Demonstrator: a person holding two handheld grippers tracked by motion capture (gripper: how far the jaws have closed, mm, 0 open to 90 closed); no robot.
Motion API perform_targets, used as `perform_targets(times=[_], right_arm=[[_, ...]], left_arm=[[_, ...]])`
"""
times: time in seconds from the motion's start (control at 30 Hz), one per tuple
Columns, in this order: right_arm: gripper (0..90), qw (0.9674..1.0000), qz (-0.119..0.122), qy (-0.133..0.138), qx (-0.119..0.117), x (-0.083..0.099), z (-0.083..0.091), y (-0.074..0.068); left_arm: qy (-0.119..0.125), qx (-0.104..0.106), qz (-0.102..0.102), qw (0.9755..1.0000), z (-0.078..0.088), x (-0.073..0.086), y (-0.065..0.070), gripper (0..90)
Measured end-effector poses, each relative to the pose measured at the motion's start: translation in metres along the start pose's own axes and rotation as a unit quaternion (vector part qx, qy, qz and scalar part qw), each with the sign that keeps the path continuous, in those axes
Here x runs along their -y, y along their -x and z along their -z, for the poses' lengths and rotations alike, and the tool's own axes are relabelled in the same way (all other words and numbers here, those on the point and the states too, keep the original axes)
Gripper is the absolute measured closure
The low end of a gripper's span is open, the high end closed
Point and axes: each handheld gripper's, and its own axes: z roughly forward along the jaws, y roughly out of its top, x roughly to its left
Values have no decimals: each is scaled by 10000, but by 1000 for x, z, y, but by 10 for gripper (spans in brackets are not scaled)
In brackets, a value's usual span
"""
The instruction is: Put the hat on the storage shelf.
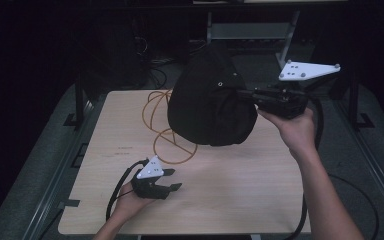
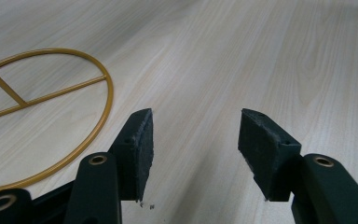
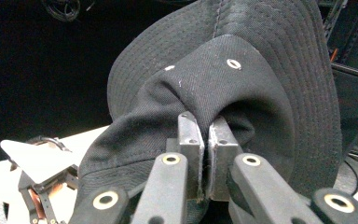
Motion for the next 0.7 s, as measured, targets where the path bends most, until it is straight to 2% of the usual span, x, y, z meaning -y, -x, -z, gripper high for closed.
perform_targets(times=[0.43, 0.7], right_arm=[[864, 9998, -73, -108, -169, -14, -22, 3], [864, 9995, -68, -199, -236, -28, -36, 3]], left_arm=[[37, -9, 38, 10000, 2, 1, -2, 444], [73, -15, 31, 10000, 2, 1, -2, 444]])
